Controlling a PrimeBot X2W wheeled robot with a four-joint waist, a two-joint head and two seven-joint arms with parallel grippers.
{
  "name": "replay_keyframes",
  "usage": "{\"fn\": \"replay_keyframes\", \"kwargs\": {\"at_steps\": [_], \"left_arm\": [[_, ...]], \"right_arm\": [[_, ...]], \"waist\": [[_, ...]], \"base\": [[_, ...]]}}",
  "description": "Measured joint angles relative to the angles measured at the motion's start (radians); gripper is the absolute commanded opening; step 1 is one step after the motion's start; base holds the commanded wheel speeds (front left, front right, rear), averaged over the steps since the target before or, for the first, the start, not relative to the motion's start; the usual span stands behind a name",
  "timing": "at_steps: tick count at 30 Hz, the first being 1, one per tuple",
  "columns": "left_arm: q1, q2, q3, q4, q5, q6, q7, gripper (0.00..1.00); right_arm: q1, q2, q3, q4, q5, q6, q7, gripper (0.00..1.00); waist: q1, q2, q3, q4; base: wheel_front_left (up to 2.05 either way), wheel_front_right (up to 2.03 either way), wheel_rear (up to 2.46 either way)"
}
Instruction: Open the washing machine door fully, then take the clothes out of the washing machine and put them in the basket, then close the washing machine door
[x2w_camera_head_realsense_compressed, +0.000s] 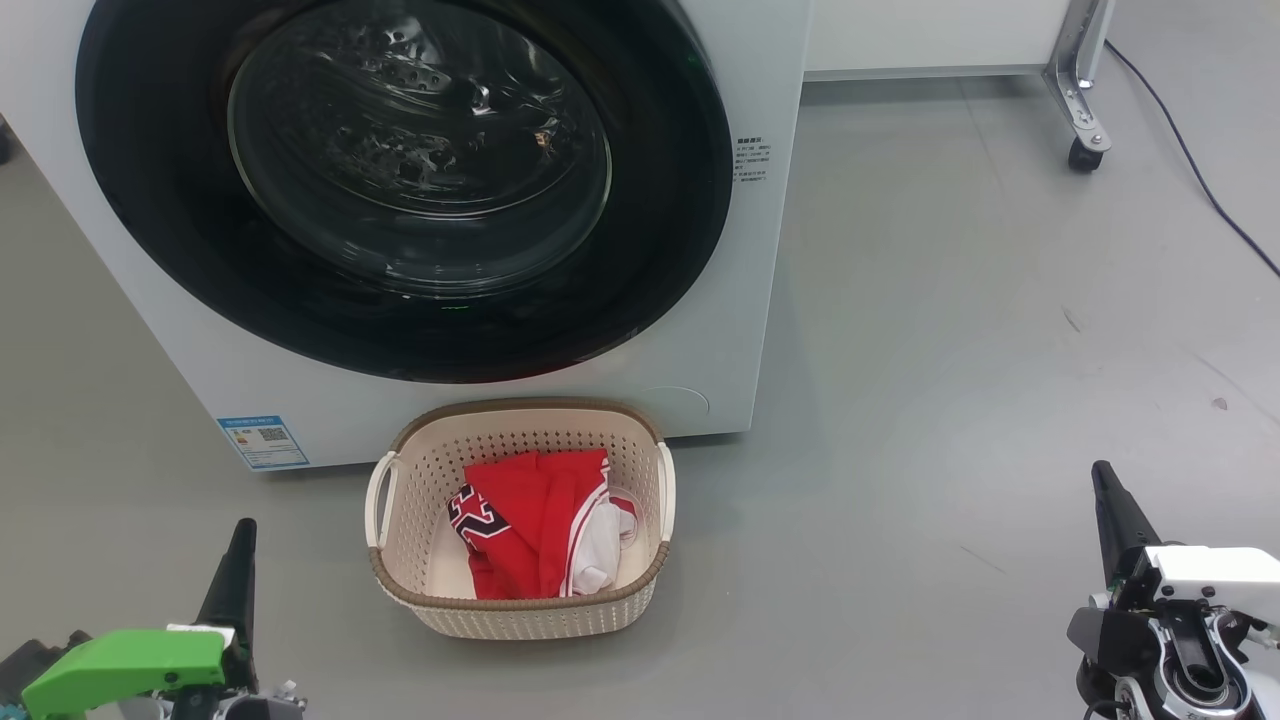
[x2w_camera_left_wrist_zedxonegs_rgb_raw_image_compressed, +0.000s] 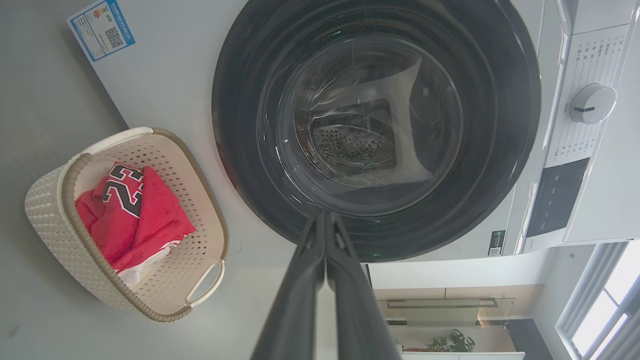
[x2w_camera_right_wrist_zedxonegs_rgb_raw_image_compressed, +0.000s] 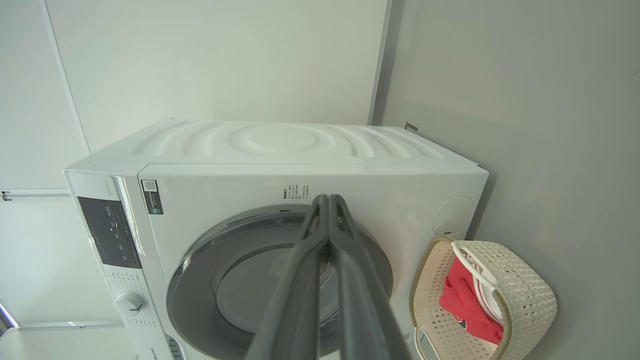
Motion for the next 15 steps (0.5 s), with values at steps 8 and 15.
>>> {"fn": "replay_keyframes", "kwargs": {"at_steps": [8, 15], "left_arm": [[0.0, 0.0, 0.001, 0.003, 0.0, -0.007, 0.0, 0.0], [-0.001, 0.0, 0.002, 0.006, 0.0, -0.007, 0.0, 0.0]], "right_arm": [[0.0, 0.0, -0.001, 0.002, 0.0, 0.003, 0.0, 0.0], [-0.001, 0.0, -0.002, 0.003, 0.0, 0.003, 0.0, 0.0]], "waist": [[0.0, 0.0, 0.0, 0.0], [0.0, 0.0, 0.0, 0.0]], "base": [[0.0, 0.0, 0.0], [0.0, 0.0, 0.0]]}}
